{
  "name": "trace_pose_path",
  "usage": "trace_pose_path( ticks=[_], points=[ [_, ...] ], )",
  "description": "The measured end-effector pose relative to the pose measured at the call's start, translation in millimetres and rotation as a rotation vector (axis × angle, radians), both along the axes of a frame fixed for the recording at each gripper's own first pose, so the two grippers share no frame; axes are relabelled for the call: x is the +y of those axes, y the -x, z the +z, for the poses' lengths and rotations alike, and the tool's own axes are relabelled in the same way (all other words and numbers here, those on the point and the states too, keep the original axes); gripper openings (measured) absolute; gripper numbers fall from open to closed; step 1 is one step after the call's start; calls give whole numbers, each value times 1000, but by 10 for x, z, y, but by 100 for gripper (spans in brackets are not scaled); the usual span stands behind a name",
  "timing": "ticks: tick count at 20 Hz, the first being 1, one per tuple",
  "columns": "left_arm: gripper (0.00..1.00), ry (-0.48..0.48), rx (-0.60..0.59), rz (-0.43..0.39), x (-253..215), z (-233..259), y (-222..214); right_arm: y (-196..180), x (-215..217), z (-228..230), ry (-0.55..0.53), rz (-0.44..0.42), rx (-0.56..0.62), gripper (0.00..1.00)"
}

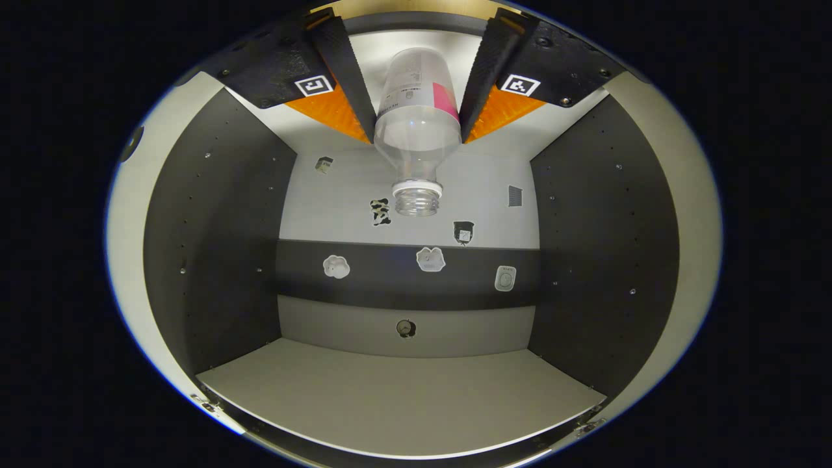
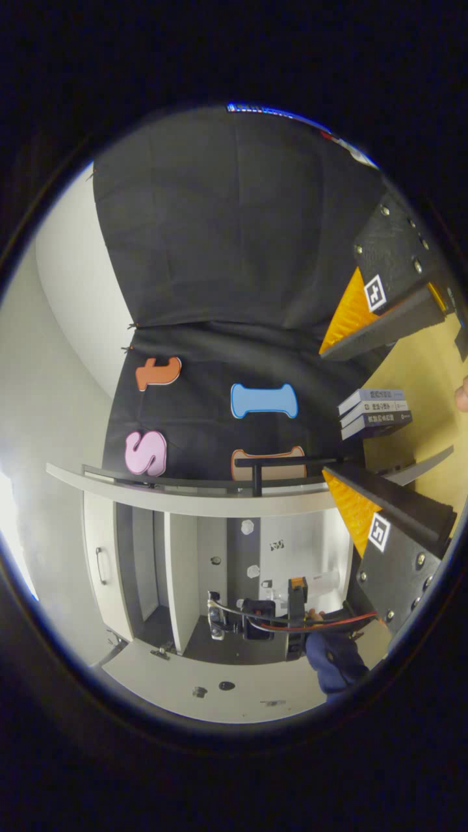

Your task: Grasp the bottle in the cabinet with the left hand and place it on the coaster, then close the right door with the right hand and the left door with the left hand.

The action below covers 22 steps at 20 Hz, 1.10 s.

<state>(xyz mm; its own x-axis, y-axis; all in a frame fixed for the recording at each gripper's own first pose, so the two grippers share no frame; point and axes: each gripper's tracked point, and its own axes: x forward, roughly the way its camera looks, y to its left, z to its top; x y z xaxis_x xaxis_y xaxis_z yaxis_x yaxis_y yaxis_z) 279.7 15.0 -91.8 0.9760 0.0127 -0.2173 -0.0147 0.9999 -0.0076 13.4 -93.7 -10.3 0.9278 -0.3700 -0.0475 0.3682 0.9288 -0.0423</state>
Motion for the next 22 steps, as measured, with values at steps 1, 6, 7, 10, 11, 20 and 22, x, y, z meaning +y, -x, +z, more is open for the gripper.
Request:
trace_pose_path(
  ticks=[1,6,7,10,11,20,22],
  points=[
    [78,1,-5,-10,-11,25,70,3,-2,6,-3,11,-3,97],
    [79,19,-36,-67,-117,139,541,35,-40,27,4,61,-3,97],
    [79,22,-36,-85,-143,137,658,48,-46,29,6,70,-2,97],
    [78,16,-45,-125,-176,90,984,89,-100,74,3,89,-9,96],
    [78,13,-53,-148,-195,73,1088,114,-110,89,0,92,-13,94],
    [78,72,-63,-350,-441,-384,2085,287,-173,122,15,121,-8,94],
    [78,86,-27,-392,-491,-597,2294,302,-160,139,19,132,-11,93]
  ],
)
